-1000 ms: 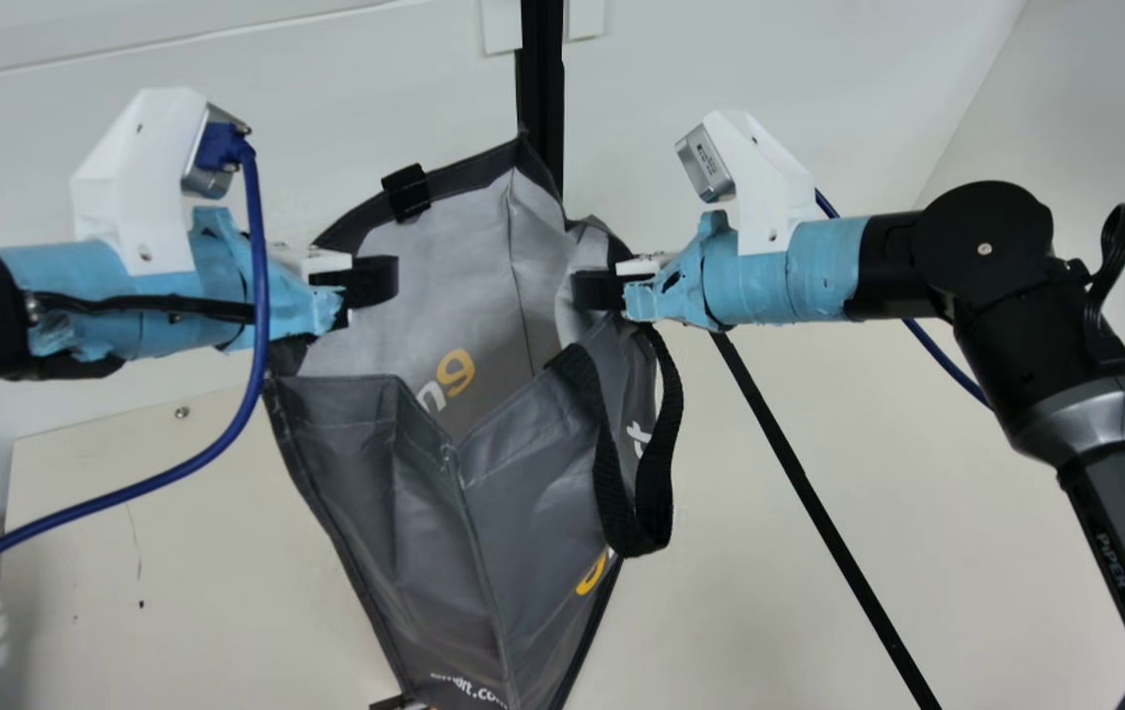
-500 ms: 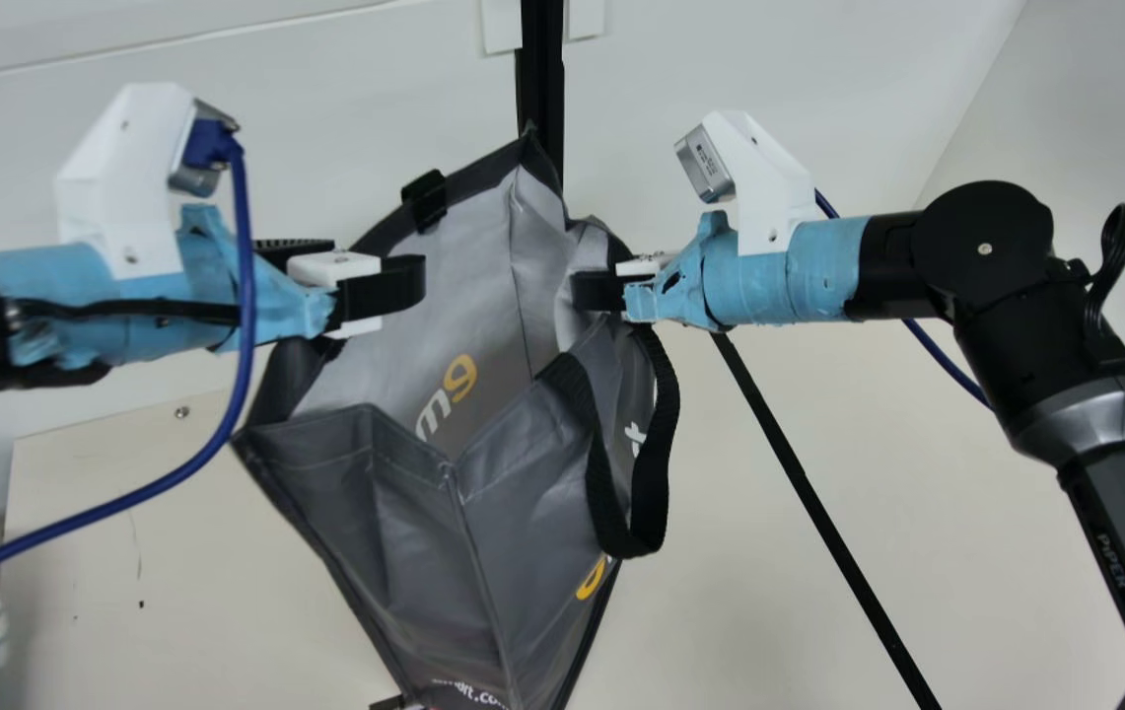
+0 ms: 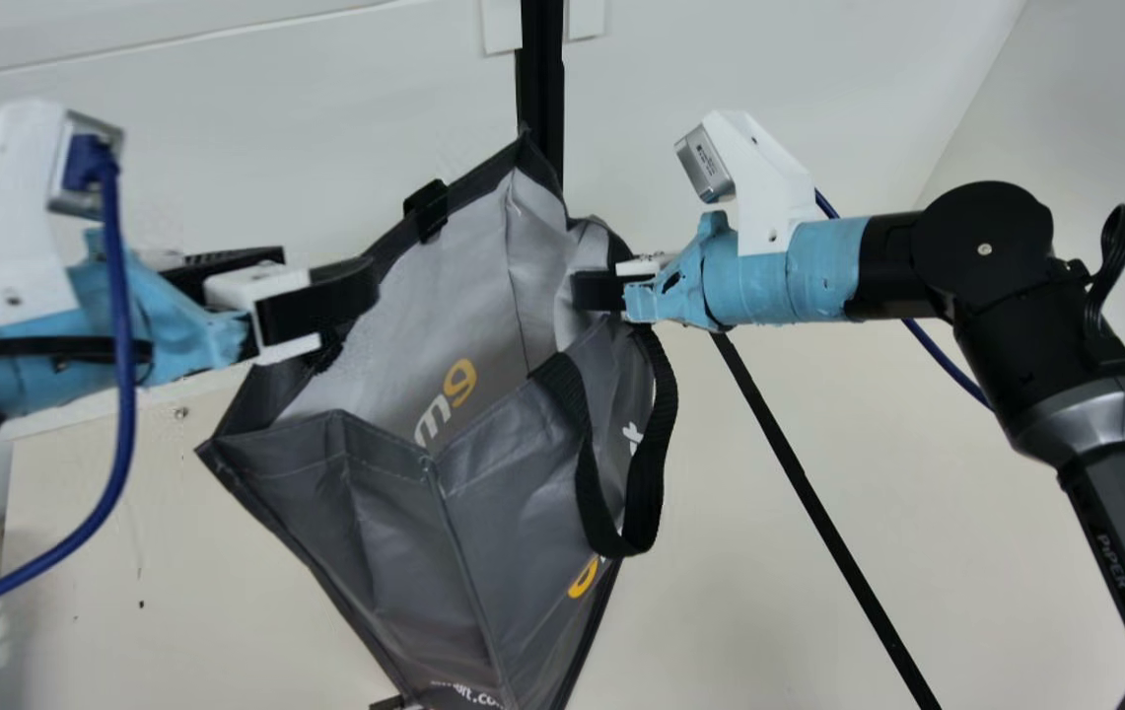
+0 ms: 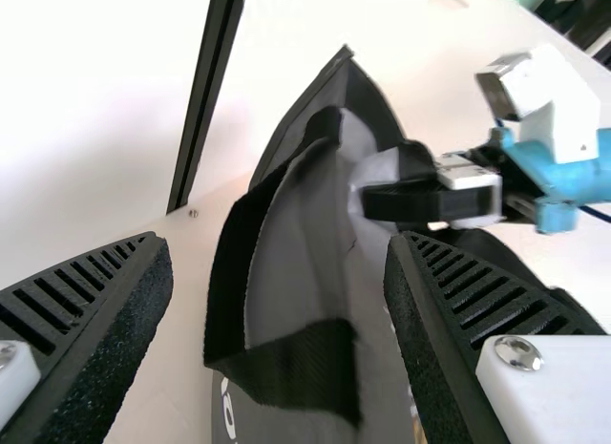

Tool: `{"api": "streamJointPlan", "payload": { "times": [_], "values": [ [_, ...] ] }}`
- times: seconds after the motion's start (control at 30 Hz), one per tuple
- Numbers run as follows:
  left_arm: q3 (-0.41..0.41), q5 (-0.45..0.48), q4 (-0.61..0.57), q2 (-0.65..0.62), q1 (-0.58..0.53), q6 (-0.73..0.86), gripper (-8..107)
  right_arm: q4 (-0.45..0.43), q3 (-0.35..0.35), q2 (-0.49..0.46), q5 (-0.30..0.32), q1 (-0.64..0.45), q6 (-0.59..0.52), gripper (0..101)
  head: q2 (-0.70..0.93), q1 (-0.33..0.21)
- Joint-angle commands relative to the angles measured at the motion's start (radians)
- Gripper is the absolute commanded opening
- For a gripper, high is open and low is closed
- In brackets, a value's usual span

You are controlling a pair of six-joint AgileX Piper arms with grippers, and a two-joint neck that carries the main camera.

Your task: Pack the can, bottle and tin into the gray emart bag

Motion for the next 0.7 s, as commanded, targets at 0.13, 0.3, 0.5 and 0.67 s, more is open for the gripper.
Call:
{"api": "streamJointPlan", "payload": {
  "times": [0.13,0.3,0.5,0.67],
  "values": [
    [0.05,-0.014,-0.017,-0.058,0.039,0.042,90,0.0,0.0,0.0,0.0,0.0,0.0,0,-0.001,-0.023],
    [0.087,-0.024,-0.018,-0.105,0.073,0.078,90,0.0,0.0,0.0,-0.001,0.0,0.0,0,-0.001,-0.023],
    [0.132,-0.037,0.018,-0.159,0.111,0.098,90,0.0,0.0,0.0,-0.001,0.0,0.0,0,-0.001,-0.023],
    [0.172,-0.047,0.113,-0.2,0.124,0.093,90,0.0,0.0,0.0,-0.001,0.0,0.0,0,-0.001,-0.023]
  ]
}}
